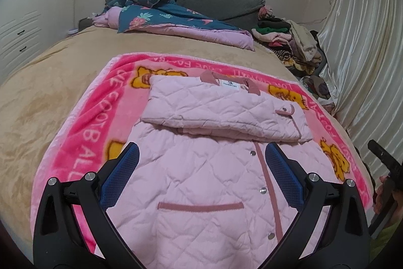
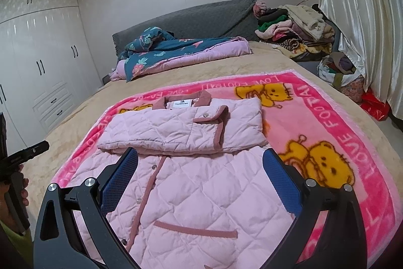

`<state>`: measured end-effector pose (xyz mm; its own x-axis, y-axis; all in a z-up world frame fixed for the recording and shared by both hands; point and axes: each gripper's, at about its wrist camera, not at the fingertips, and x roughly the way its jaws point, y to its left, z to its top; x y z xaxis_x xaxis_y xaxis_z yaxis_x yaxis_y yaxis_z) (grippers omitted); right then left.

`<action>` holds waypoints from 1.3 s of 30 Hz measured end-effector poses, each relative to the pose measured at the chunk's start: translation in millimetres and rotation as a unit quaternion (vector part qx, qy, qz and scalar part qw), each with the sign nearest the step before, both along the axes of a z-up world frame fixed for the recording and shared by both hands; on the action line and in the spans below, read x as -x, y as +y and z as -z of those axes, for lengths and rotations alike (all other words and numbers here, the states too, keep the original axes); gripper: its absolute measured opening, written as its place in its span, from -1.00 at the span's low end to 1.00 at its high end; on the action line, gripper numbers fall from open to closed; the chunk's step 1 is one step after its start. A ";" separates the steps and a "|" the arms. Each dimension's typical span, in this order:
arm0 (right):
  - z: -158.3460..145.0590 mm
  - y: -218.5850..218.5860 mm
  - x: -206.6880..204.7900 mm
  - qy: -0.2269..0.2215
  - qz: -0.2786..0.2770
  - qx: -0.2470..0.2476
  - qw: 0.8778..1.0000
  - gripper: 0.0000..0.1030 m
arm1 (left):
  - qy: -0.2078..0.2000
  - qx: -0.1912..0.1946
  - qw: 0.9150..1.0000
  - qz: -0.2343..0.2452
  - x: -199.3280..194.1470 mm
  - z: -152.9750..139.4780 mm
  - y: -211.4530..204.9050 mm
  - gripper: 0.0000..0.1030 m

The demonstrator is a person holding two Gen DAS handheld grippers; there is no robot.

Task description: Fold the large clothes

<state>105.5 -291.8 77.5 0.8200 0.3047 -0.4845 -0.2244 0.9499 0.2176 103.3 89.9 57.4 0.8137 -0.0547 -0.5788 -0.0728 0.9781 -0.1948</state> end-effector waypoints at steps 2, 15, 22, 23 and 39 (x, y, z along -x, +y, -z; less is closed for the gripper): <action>0.9 -2.5 3.0 0.001 0.001 0.000 1.000 0.91 | 0.004 -0.003 1.000 -0.003 4.9 2.5 1.0 0.82; 17.3 -16.8 24.8 0.022 0.006 0.015 1.000 0.91 | 0.022 0.003 0.999 -0.023 32.4 18.4 19.4 0.82; 26.3 -22.4 31.2 0.030 0.007 0.023 0.999 0.91 | 0.042 0.003 0.998 -0.044 46.8 33.7 33.5 0.82; 26.9 -22.5 32.6 0.030 0.006 0.023 0.999 0.91 | 0.044 0.002 0.998 -0.046 49.4 35.5 35.0 0.82; 42.8 -22.6 44.9 0.049 -0.009 0.038 0.998 0.91 | 0.096 0.039 0.991 -0.090 86.3 85.4 78.6 0.82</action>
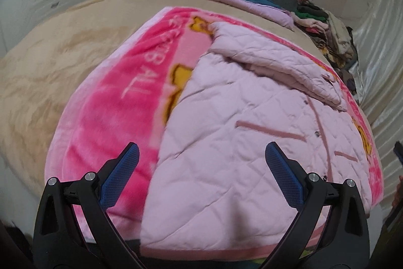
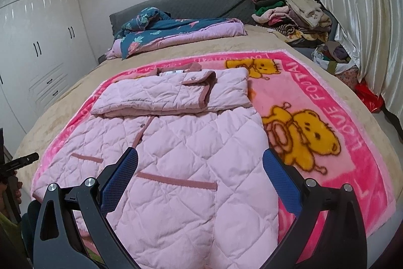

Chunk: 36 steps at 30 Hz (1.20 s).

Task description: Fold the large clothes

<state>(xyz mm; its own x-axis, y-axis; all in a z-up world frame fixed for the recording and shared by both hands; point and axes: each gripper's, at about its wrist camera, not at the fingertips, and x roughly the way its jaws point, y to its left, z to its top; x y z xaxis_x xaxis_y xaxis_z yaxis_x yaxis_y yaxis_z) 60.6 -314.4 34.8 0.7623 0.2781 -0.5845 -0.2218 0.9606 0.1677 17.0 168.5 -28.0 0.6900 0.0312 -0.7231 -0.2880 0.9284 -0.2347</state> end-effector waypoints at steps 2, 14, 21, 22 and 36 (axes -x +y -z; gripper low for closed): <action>3.2 -0.4 1.0 0.004 -0.001 0.003 1.000 0.91 | 0.003 0.016 1.000 -0.007 5.9 6.4 7.6 0.82; 31.8 -9.2 9.2 0.043 0.003 0.022 0.999 0.92 | 0.029 0.078 0.996 0.022 23.6 40.6 12.4 0.81; 63.5 -24.2 19.1 0.082 0.005 0.041 0.996 0.91 | 0.054 0.089 0.994 0.027 22.3 62.4 4.3 0.81; 68.0 -27.2 20.4 0.087 0.007 0.044 0.995 0.91 | 0.056 0.088 0.994 0.029 21.7 62.1 3.5 0.81; 123.8 -65.3 41.6 0.179 -0.005 0.012 0.984 0.91 | 0.064 0.057 0.994 0.063 17.1 55.1 -30.4 0.81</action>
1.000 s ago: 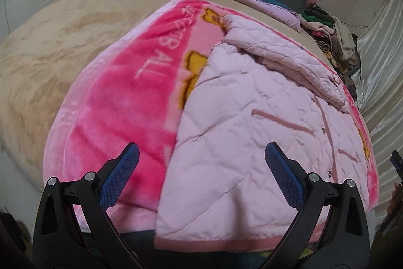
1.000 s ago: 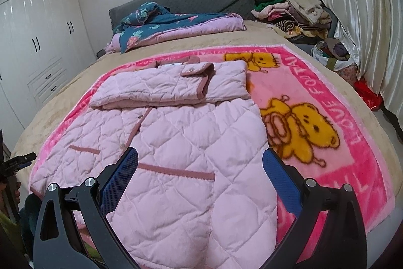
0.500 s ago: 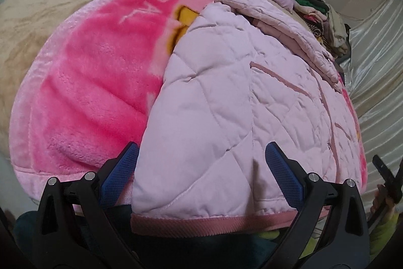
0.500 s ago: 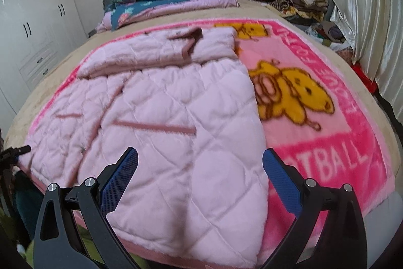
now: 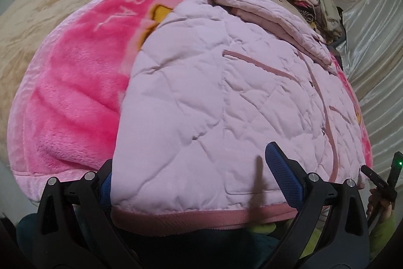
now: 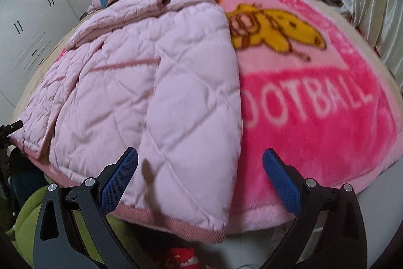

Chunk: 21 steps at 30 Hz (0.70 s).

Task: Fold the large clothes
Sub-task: 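Grasp the jacket hem with the left tool while the right tool grasps the hem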

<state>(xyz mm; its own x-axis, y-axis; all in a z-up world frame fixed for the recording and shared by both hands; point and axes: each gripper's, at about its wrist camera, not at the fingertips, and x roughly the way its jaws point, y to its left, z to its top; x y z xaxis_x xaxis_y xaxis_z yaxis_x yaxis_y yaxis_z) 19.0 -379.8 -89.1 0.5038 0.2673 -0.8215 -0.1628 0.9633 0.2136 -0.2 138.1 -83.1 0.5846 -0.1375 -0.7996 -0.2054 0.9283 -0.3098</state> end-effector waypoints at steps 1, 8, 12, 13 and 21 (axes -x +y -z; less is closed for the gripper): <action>5.6 0.5 1.6 0.011 -0.008 -0.010 1.000 0.91 | -0.001 0.000 1.000 0.000 -0.5 -0.2 -1.1 0.81; 27.6 5.5 17.3 0.042 -0.022 -0.084 0.995 0.28 | 0.000 0.003 1.000 -0.007 -0.2 0.6 -0.6 0.76; 5.9 10.8 23.3 0.014 -0.046 -0.085 0.995 -0.37 | -0.007 -0.002 1.000 -0.021 2.9 -4.0 1.7 0.43; -2.4 10.9 22.9 0.003 -0.050 -0.091 0.995 -0.50 | -0.008 -0.003 1.000 -0.023 3.7 -5.2 2.7 0.35; -67.3 19.3 1.7 -0.094 -0.076 -0.118 0.986 -0.64 | -0.031 -0.027 0.999 -0.016 10.3 -26.3 -2.6 -0.60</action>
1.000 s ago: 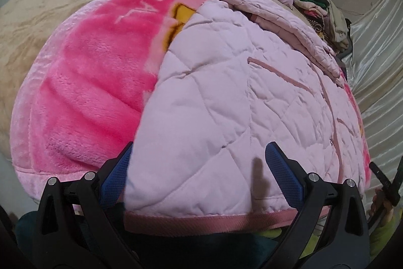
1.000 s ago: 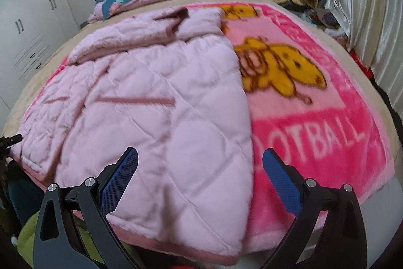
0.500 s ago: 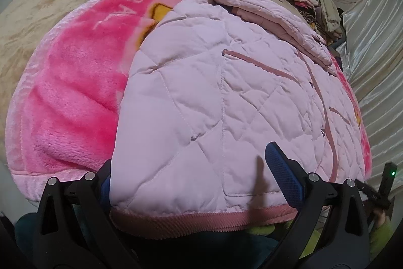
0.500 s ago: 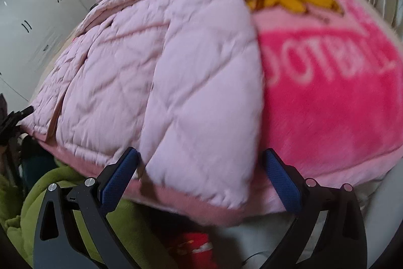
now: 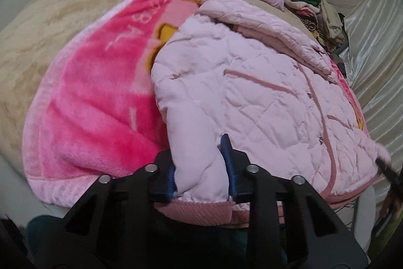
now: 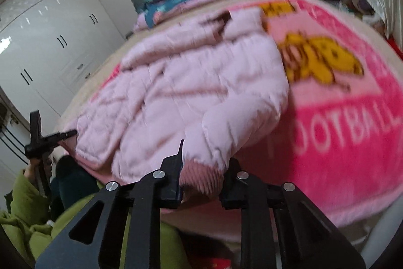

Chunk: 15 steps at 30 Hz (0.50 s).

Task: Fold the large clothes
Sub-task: 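Grasp the jacket hem with the left tool while the right tool grasps the hem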

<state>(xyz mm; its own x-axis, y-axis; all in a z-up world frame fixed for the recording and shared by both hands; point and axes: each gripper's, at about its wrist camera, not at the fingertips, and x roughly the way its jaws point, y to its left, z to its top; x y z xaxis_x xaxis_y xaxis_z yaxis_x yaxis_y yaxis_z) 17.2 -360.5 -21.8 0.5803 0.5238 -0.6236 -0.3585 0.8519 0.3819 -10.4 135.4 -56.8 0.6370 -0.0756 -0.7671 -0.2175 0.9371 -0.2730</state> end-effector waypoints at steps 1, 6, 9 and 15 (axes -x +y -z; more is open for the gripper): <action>-6.2 -0.4 -3.1 -0.011 0.001 -0.006 1.000 -0.65 | -0.004 -0.003 1.000 0.005 -0.8 -3.9 -2.3 -0.65; -33.1 -5.3 -22.2 -0.055 0.009 -0.041 0.998 -0.66 | -0.025 -0.012 0.999 0.017 -9.9 -21.3 -6.7 -0.72; -45.0 -10.7 -29.9 -0.070 0.021 -0.062 0.995 -0.67 | -0.039 -0.010 0.999 0.019 -15.4 -33.0 -7.1 -0.73; -65.2 -16.9 -42.5 -0.098 0.036 -0.076 0.992 -0.68 | -0.075 -0.003 0.997 0.019 -31.5 -63.4 -4.9 -0.73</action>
<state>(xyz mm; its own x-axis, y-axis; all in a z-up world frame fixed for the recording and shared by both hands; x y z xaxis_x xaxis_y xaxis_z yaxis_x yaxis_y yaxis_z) 59.7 -377.3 43.5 0.7221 0.5557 -0.4121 -0.3791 0.8161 0.4362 21.1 130.5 6.6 0.7415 -0.0976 -0.6638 -0.1388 0.9457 -0.2941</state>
